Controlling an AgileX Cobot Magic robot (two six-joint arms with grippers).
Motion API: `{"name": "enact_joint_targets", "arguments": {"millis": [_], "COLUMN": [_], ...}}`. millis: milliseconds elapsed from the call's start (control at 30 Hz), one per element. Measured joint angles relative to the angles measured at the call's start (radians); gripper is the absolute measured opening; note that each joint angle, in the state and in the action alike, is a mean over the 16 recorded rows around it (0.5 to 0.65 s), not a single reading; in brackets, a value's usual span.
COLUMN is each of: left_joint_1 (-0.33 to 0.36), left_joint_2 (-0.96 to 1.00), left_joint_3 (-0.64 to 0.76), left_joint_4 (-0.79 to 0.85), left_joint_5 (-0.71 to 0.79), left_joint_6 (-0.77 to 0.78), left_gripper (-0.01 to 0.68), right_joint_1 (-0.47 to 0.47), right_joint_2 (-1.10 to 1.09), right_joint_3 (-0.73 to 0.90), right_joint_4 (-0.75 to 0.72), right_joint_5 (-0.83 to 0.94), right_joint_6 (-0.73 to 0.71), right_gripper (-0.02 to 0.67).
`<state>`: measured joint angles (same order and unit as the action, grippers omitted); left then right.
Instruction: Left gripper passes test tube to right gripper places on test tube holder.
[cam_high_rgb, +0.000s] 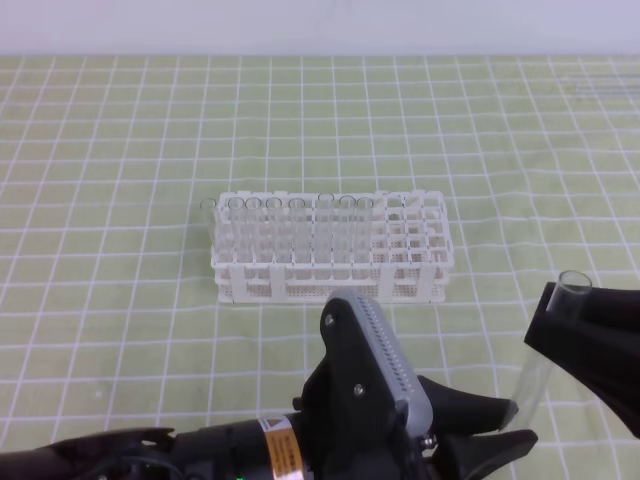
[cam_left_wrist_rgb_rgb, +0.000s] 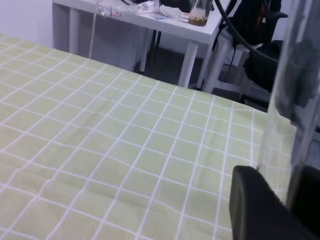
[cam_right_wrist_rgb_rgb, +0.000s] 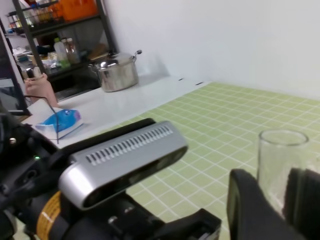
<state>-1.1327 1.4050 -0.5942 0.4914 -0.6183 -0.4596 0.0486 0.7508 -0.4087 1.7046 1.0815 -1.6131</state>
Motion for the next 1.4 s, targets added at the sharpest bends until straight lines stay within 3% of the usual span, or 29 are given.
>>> {"name": "enact_joint_targets", "arguments": {"millis": [267, 667, 800, 1200, 1400], "left_joint_1": [0.000, 0.000, 0.000, 0.000, 0.006], "left_joint_2": [0.000, -0.001, -0.001, -0.008, -0.038], "left_joint_3": [0.000, -0.001, -0.001, -0.001, -0.001], "left_joint_4": [0.001, -0.011, -0.024, -0.083, -0.095], "left_joint_5": [-0.008, -0.005, 0.003, 0.075, 0.148], "left_joint_6": [0.021, 0.036, 0.032, 0.012, 0.019], "left_gripper": [0.135, 0.141, 0.181, 0.405, 0.446], "right_joint_1": [-0.001, -0.001, -0.001, -0.001, -0.001], "right_joint_2": [0.000, 0.000, 0.000, 0.000, 0.000], "right_joint_3": [0.000, 0.000, 0.000, 0.000, 0.000], "right_joint_4": [0.001, 0.001, 0.001, -0.004, -0.004], "right_joint_5": [-0.011, -0.012, -0.009, 0.003, -0.001], "right_joint_6": [-0.008, -0.014, -0.018, -0.035, -0.043], "right_gripper": [0.120, 0.108, 0.108, 0.106, 0.105]}}
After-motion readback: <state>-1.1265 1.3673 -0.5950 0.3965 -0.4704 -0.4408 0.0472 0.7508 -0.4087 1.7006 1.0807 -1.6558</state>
